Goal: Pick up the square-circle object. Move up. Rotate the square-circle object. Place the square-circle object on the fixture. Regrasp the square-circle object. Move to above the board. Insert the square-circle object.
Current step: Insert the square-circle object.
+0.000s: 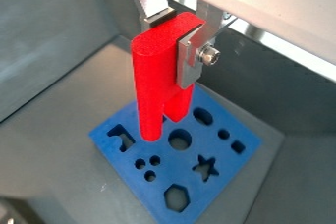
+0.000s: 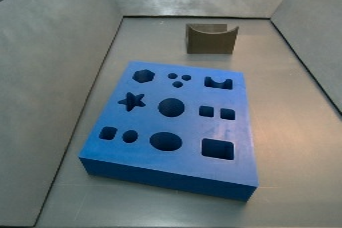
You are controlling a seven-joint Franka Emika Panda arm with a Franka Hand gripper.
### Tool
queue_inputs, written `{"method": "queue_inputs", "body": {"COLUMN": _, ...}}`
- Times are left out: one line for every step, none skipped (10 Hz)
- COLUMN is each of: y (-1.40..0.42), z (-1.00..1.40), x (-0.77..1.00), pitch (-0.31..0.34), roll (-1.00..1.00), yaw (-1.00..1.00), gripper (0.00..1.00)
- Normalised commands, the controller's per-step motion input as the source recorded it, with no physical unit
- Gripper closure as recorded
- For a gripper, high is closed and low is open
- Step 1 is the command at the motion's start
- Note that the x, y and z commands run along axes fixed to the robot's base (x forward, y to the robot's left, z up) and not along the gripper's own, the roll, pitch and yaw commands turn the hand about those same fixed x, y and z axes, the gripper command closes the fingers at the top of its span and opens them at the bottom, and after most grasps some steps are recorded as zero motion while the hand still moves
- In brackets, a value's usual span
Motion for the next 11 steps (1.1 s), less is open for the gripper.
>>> {"method": "queue_inputs", "body": {"y": 0.00, "z": -0.43, "x": 0.00, "pitch": 0.000, "roll": 0.01, "yaw": -1.00, "gripper": 1.00}}
{"method": "queue_inputs", "body": {"y": 0.00, "z": -0.45, "x": 0.00, "pitch": 0.000, "roll": 0.01, "yaw": -1.00, "gripper": 1.00}}
{"method": "queue_inputs", "body": {"y": 0.00, "z": -0.37, "x": 0.00, "pitch": 0.000, "roll": 0.00, "yaw": -1.00, "gripper": 1.00}}
{"method": "queue_inputs", "body": {"y": -0.04, "z": -0.12, "x": -0.06, "pitch": 0.000, "roll": 0.00, "yaw": -0.58, "gripper": 1.00}}
{"method": "queue_inputs", "body": {"y": 0.00, "z": -0.08, "x": -0.01, "pitch": 0.000, "roll": 0.00, "yaw": -0.15, "gripper": 1.00}}
{"method": "queue_inputs", "body": {"y": 0.00, "z": -0.04, "x": 0.00, "pitch": 0.000, "roll": 0.00, "yaw": -0.03, "gripper": 1.00}}
{"method": "queue_inputs", "body": {"y": 0.00, "z": -0.04, "x": 0.00, "pitch": 0.000, "roll": 0.00, "yaw": -0.04, "gripper": 1.00}}
{"method": "queue_inputs", "body": {"y": 0.00, "z": -0.07, "x": -0.03, "pitch": 0.000, "roll": 0.00, "yaw": -0.10, "gripper": 1.00}}
{"method": "queue_inputs", "body": {"y": 0.00, "z": -0.09, "x": -0.07, "pitch": 0.000, "roll": 0.00, "yaw": -0.15, "gripper": 1.00}}
{"method": "queue_inputs", "body": {"y": 0.00, "z": -0.11, "x": -0.07, "pitch": -0.001, "roll": 0.00, "yaw": -0.20, "gripper": 1.00}}
{"method": "queue_inputs", "body": {"y": 0.00, "z": -0.13, "x": -0.07, "pitch": -0.011, "roll": 0.00, "yaw": -0.21, "gripper": 1.00}}
